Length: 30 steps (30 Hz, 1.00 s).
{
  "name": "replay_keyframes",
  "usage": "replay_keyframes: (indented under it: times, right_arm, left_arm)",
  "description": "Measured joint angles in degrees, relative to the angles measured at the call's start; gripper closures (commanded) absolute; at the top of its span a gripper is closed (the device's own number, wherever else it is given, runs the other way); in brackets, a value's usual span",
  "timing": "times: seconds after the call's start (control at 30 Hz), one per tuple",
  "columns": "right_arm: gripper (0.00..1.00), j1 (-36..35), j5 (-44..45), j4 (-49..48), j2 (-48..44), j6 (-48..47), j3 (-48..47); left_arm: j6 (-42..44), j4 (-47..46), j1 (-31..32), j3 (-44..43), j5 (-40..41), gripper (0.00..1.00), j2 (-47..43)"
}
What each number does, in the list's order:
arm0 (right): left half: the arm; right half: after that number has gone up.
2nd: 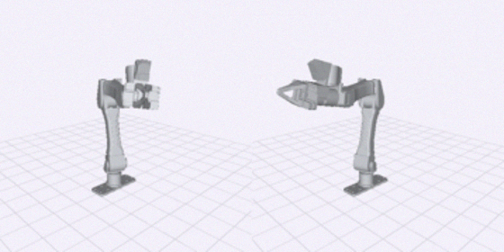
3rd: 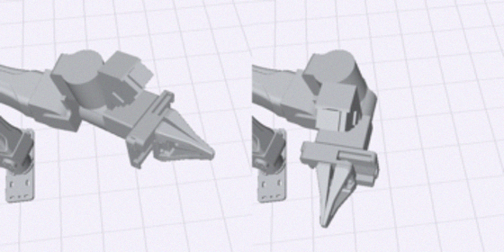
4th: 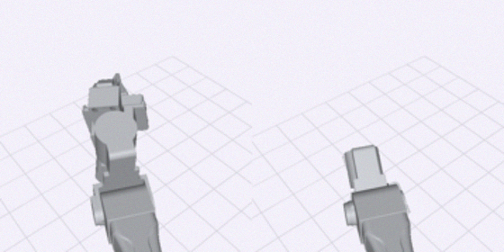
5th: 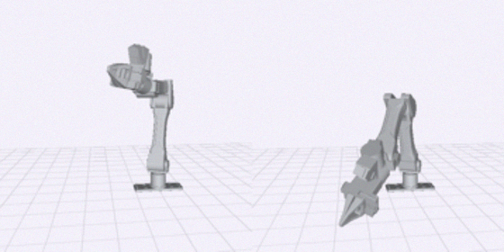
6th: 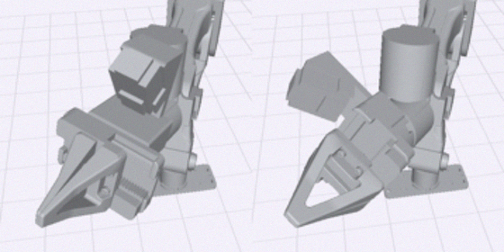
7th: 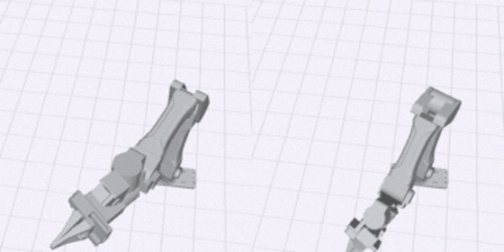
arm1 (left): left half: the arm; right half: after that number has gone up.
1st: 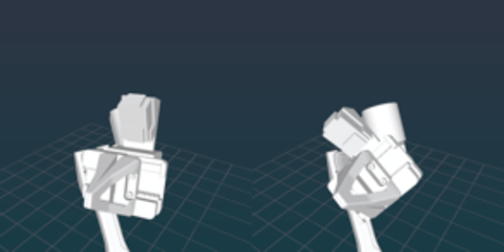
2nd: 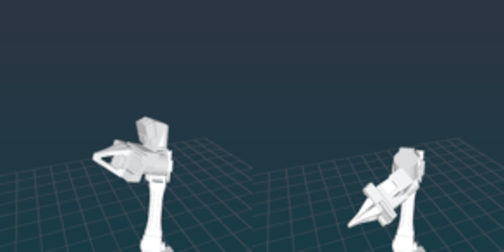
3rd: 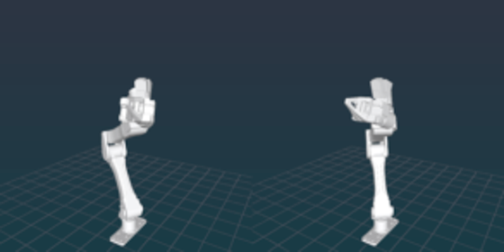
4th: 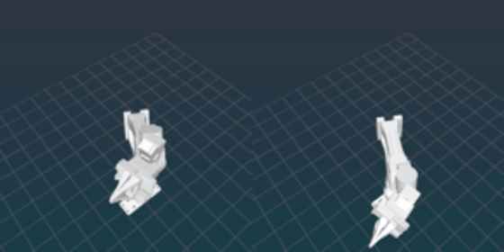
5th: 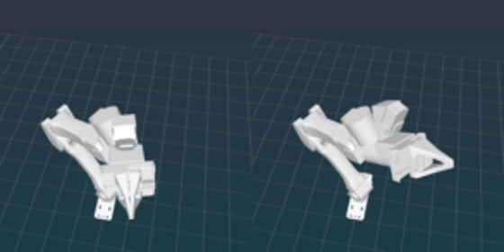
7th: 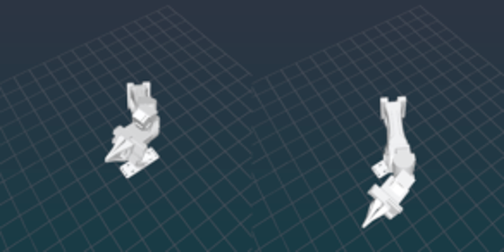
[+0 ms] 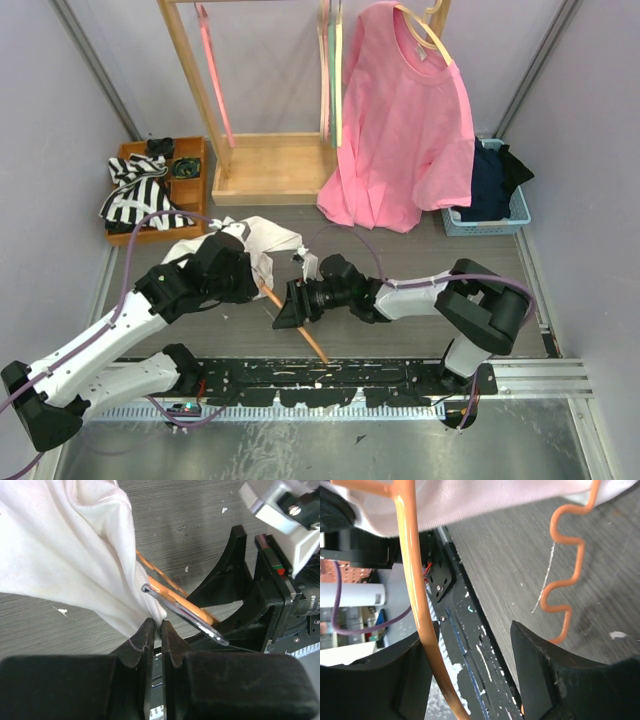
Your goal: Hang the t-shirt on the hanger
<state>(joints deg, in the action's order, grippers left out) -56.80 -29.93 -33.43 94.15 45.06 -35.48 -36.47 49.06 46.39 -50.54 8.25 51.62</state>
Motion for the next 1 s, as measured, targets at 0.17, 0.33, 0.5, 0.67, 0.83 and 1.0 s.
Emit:
replay_keyframes:
  times: [0.17, 0.33, 0.5, 0.67, 0.83, 1.0]
  right_arm:
    - [0.35, 0.02, 5.79, 11.74, -4.44, -7.74, -3.34]
    - [0.36, 0.02, 10.34, 19.65, -6.6, -14.23, -6.88]
    - [0.36, -0.35, 12.55, 23.23, -6.6, -18.18, -8.87]
    - [0.36, -1.18, 15.63, 25.55, -6.71, -20.68, -10.29]
    - [0.4, -1.92, 19.28, 27.19, -6.8, -22.49, -12.0]
    - [0.46, -2.45, 22.32, 27.52, -6.8, -23.65, -14.03]
  left_arm:
    - [0.04, -0.15, 0.0, -0.02, 0.02, 0.84, 0.15]
    - [0.17, -0.37, 0.0, -0.04, 0.04, 0.84, 0.42]
    - [0.2, -0.37, 0.0, -0.26, 0.09, 0.84, 0.42]
    - [0.22, -0.48, 0.0, -0.48, 0.26, 0.84, 0.42]
    - [0.26, -0.48, 0.0, -0.5, 0.33, 0.84, 0.42]
    - [0.37, -0.48, 0.0, -0.83, 0.33, 0.84, 0.42]
